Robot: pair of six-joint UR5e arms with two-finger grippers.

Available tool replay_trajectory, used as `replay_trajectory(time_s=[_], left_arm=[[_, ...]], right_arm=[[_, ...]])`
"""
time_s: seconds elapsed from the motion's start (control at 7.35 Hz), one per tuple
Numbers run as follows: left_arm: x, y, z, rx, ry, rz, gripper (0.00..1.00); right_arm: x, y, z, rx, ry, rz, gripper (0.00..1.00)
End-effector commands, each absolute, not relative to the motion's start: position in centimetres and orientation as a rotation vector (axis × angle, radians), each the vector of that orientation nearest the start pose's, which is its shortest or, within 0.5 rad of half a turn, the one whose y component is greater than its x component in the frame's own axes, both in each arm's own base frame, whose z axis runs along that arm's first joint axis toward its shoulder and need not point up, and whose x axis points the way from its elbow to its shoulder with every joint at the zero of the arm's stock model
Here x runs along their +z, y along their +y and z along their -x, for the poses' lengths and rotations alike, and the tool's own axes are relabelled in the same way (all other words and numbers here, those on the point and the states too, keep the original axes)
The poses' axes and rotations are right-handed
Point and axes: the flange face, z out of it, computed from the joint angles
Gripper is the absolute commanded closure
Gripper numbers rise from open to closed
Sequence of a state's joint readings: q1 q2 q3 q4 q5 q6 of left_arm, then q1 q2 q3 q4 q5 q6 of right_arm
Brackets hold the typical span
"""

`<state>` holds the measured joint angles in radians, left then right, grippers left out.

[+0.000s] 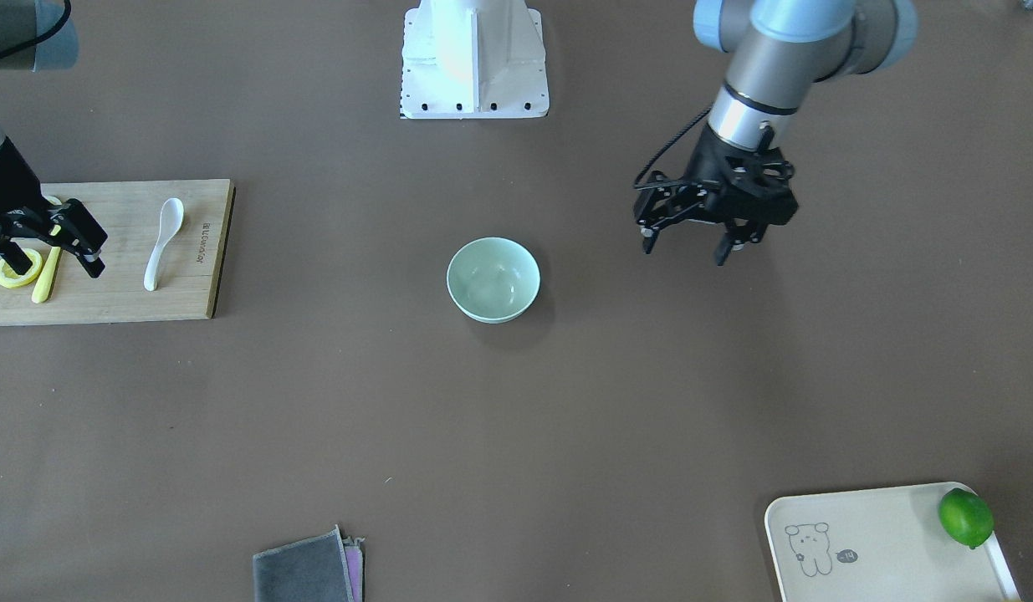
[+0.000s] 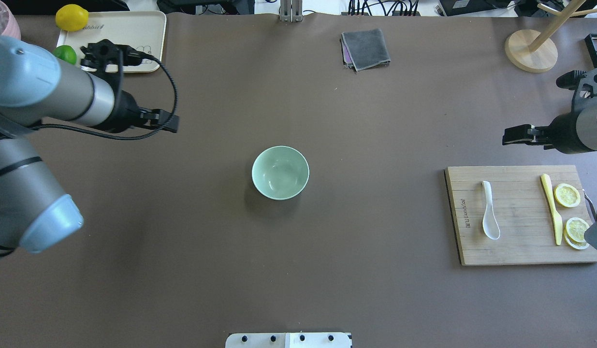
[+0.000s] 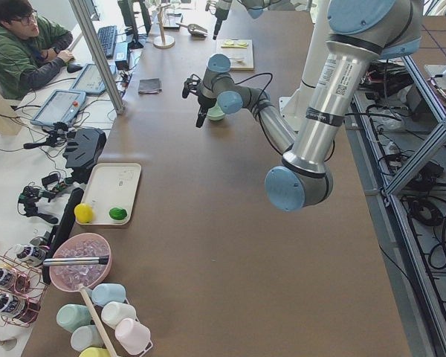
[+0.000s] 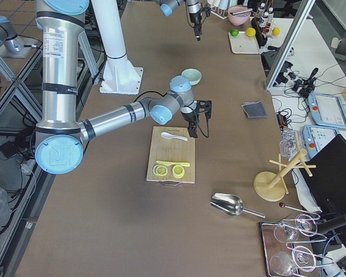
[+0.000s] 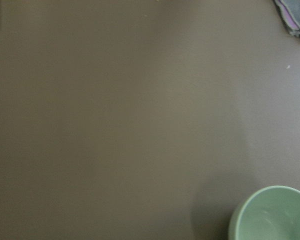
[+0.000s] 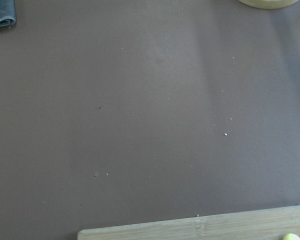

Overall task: Place spoon in bowl
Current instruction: 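Withdraw the left arm while the right gripper moves toward the cutting board, then lower the right gripper onto the white spoon and grasp it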

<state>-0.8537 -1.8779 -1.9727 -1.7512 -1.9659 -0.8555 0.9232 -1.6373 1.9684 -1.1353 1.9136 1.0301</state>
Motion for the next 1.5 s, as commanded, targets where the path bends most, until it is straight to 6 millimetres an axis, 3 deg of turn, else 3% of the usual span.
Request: replay_trajectory(time_s=[0.0,0.14,0.27,0.41,0.82,1.09,1.36], left_arm=[[40.6,-50.1,-14.1,0.246,0.810,-0.380,0.02],[44.7,-50.7,-9.5,0.290,0.828,-0.378,0.02],[46.1,-50.9,-8.3,0.286,0.831,-0.368,0.02],[46.3,-50.9,-8.4,0.284,0.829,-0.364,0.02],[47.0,-50.7,-8.5,0.283,0.837,-0.373,0.02],[47.3,-50.8,-8.6,0.282,0.838,-0.372,0.02],[47.1,-50.8,-8.6,0.282,0.839,-0.374,0.02]], right_arm=[[44.1,-42.0,23.2,0.246,-0.793,-0.272,0.00],[44.8,-40.5,24.7,0.230,-0.766,-0.273,0.01],[46.3,-39.0,26.1,0.205,-0.714,-0.286,0.02],[47.7,-37.8,26.9,0.186,-0.679,-0.285,0.06],[48.0,-36.2,29.2,0.279,-0.710,-0.263,0.26],[49.6,-35.9,30.4,0.338,-0.697,-0.266,0.46],[51.4,-36.0,31.3,0.350,-0.759,-0.284,0.50]])
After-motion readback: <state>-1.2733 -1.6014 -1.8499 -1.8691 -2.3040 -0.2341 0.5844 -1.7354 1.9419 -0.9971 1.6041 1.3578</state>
